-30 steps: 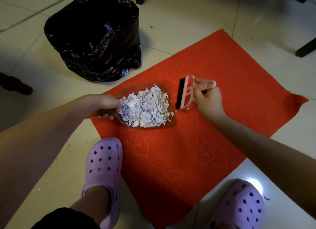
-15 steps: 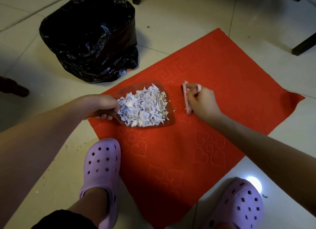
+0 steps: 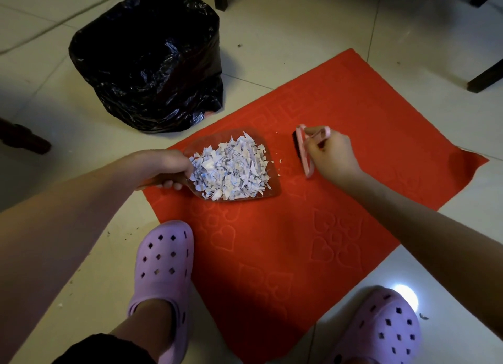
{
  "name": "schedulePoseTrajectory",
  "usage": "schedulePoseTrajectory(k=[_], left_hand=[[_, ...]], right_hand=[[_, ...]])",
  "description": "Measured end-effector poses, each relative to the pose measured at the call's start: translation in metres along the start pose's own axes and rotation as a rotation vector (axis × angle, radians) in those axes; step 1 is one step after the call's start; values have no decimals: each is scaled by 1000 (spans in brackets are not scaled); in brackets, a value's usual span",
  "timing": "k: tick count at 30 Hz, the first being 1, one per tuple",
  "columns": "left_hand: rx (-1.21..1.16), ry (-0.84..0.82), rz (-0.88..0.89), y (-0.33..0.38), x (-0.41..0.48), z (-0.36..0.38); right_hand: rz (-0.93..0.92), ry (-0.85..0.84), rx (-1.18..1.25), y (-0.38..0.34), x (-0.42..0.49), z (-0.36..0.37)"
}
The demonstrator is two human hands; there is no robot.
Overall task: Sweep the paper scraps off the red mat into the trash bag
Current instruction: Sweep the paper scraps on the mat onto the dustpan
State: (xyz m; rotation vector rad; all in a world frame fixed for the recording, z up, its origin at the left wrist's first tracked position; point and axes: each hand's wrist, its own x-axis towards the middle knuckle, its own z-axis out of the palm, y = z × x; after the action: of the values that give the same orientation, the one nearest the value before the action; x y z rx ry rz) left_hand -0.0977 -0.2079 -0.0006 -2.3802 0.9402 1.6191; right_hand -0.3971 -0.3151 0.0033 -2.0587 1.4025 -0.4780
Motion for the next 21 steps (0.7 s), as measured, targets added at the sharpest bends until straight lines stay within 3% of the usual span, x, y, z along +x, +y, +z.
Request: schedulePoseTrajectory(k=[2, 5, 9, 12, 15, 19, 21], left_hand=[[6, -3, 0, 1, 0, 1], [13, -6, 2, 2, -1, 2], [0, -2, -3, 0, 0, 1], [-2, 2, -9, -1, 2, 2], [-6, 1, -9, -1, 2, 2], [-3, 3, -6, 0, 1, 2], [5, 6, -4, 0, 1, 2]], right_hand=[[-38, -70, 24, -6, -1, 4], [-48, 18, 116, -14, 4, -3], [-144, 4, -107, -11, 25, -17], [-109, -92, -294, -15, 44, -16], [-90, -320, -410, -24, 57, -17], [-134, -541, -214, -30, 62, -34], [-149, -497, -81, -35, 58, -43]])
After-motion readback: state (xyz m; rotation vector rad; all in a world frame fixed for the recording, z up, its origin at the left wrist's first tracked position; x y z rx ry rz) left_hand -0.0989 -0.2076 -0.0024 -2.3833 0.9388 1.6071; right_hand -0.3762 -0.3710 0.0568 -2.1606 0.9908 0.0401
